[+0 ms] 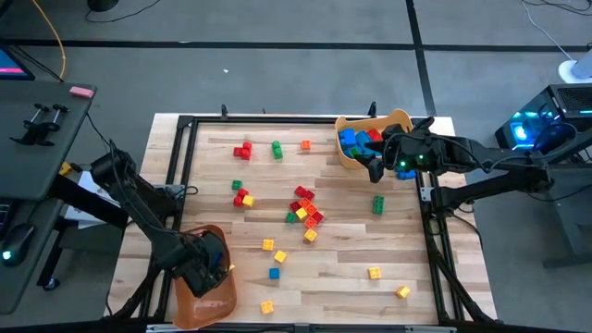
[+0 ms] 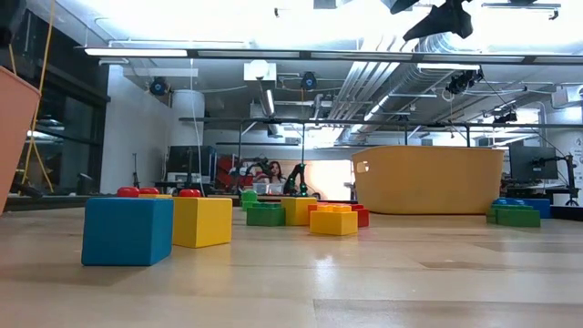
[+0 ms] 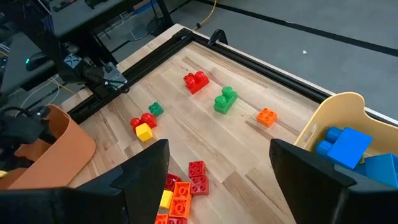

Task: Sort blocks by size
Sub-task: Remove the blue game piece from the orange bin and put it into the yellow bin

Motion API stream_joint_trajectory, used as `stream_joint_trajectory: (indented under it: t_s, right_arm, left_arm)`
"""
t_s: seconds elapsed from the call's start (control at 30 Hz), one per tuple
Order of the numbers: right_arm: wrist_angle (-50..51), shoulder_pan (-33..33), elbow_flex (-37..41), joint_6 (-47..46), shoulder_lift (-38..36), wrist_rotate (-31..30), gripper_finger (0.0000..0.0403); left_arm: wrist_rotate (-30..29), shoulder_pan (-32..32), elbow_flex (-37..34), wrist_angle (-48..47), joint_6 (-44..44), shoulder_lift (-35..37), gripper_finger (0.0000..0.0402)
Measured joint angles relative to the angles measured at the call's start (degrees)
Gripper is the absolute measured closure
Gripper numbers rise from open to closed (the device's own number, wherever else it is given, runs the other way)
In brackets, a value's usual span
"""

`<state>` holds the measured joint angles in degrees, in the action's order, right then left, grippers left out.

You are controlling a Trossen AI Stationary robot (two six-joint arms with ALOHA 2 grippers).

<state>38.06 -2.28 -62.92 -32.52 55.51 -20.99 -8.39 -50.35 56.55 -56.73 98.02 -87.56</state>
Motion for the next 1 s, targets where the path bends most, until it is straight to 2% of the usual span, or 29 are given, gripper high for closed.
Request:
stream_joint_trajectory:
  t_s: [0.23, 0.57, 0.63, 0.7, 0.77, 0.93, 1.0]
  right_arm:
    - [0.0, 0.0, 0.0, 0.0, 0.0, 0.0, 0.0128]
    - [-0.2, 0.0, 0.0, -0.1, 0.0, 0.0, 0.0128]
    - [-0.2, 0.0, 0.0, -0.1, 0.0, 0.0, 0.0128]
    - [-0.2, 0.0, 0.0, -0.1, 0.0, 0.0, 0.0128]
    - [-0.2, 0.0, 0.0, -0.1, 0.0, 0.0, 0.0128]
    - [-0.2, 0.0, 0.0, -0.1, 0.0, 0.0, 0.0128]
    - [-0.2, 0.0, 0.0, -0.1, 0.0, 0.0, 0.0128]
  left_arm:
    - [8.4, 2.7, 0.0, -0.1, -4.4, -5.4, 0.0122]
    - [12.1, 4.9, 0.2, -1.1, -8.1, -11.5, 0.0123]
    - [12.2, 5.0, 0.2, -1.3, -8.5, -11.6, 0.0133]
    - [12.2, 5.0, 0.2, -1.6, -8.7, -11.6, 0.0159]
    - [12.4, 5.0, 0.5, -2.6, -8.7, -11.5, 0.0203]
    - [12.2, 4.8, 3.7, -8.4, -11.9, -10.3, 0.0349]
    - [11.6, 4.8, 5.3, -9.2, -13.5, -9.3, 0.0388]
